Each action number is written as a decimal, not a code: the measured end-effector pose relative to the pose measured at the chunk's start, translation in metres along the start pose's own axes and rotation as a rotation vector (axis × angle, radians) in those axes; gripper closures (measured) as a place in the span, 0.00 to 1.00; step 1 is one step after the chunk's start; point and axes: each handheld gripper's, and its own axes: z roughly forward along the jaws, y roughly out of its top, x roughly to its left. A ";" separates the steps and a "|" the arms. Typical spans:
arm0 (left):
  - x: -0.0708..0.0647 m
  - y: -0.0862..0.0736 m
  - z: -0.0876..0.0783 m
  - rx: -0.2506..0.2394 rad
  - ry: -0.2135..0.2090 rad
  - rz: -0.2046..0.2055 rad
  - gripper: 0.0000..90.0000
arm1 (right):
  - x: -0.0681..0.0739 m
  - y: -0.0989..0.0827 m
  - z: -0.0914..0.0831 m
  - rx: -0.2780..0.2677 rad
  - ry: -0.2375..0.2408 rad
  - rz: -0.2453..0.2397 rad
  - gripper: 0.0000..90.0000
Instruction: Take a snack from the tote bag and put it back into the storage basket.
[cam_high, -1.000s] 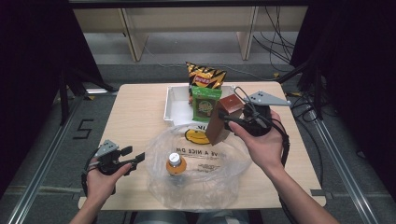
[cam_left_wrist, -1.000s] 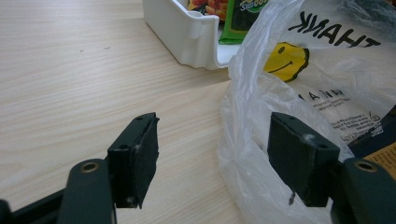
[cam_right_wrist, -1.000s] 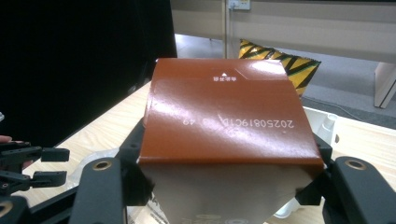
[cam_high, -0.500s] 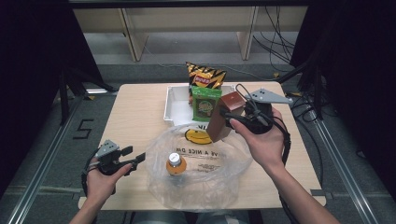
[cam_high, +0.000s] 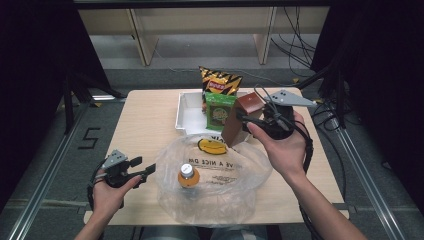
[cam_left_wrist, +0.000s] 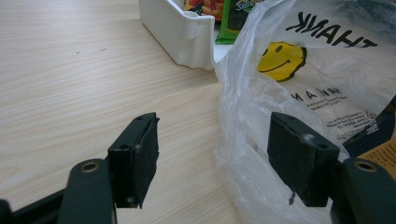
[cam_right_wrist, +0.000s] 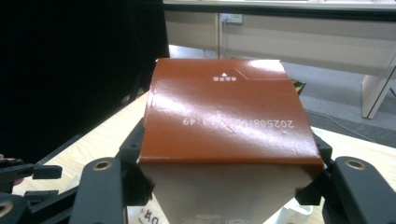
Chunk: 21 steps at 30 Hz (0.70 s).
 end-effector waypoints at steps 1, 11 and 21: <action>0.000 0.000 0.000 0.001 0.000 0.000 0.37 | 0.000 0.001 0.000 0.001 0.003 0.003 0.43; 0.000 0.000 0.000 0.000 0.000 -0.001 0.37 | -0.007 0.002 0.003 0.002 -0.032 0.024 0.43; 0.000 0.000 0.000 -0.001 0.000 -0.003 0.37 | -0.014 0.005 0.008 -0.007 -0.050 0.008 0.43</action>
